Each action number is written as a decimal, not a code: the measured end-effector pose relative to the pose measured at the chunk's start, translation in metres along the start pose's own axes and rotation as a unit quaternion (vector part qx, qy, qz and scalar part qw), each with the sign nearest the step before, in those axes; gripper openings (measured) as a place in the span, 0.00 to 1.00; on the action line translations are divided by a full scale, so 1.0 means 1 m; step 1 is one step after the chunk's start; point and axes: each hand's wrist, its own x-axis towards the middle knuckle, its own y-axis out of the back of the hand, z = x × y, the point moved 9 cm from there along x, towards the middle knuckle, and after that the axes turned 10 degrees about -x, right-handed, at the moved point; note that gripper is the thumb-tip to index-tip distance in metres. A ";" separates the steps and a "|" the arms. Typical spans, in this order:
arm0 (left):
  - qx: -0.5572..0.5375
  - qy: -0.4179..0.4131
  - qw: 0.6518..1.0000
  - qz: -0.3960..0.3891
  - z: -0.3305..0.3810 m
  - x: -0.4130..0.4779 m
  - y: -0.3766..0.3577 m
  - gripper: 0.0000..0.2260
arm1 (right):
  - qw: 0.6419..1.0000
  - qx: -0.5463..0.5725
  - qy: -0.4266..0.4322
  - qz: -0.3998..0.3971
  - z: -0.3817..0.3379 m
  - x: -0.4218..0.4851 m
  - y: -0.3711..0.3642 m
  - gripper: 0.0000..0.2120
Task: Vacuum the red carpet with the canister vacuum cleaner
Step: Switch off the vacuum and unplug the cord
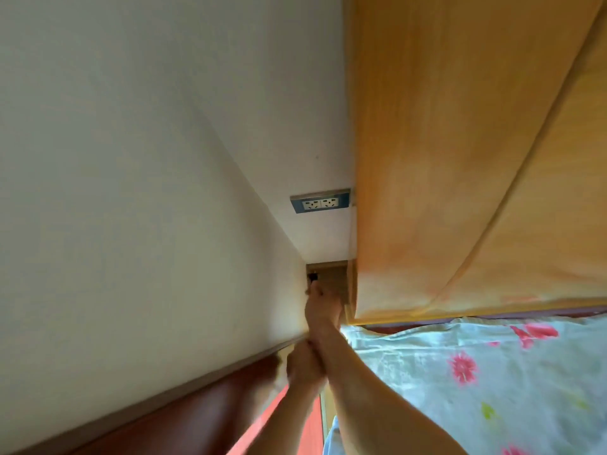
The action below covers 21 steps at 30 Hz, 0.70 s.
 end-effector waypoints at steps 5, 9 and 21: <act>0.017 -0.010 0.999 -0.032 -0.026 -0.029 -0.011 0.10 | 1.000 0.010 -0.009 0.023 0.037 -0.008 -0.008 0.19; -0.022 -0.045 0.998 -0.042 -0.020 -0.053 -0.002 0.09 | 0.994 0.101 -0.044 -0.018 0.049 -0.031 0.000 0.20; -0.016 -0.159 0.978 -0.132 -0.111 -0.187 0.089 0.15 | 0.947 0.232 -0.043 -0.216 0.077 -0.222 0.013 0.17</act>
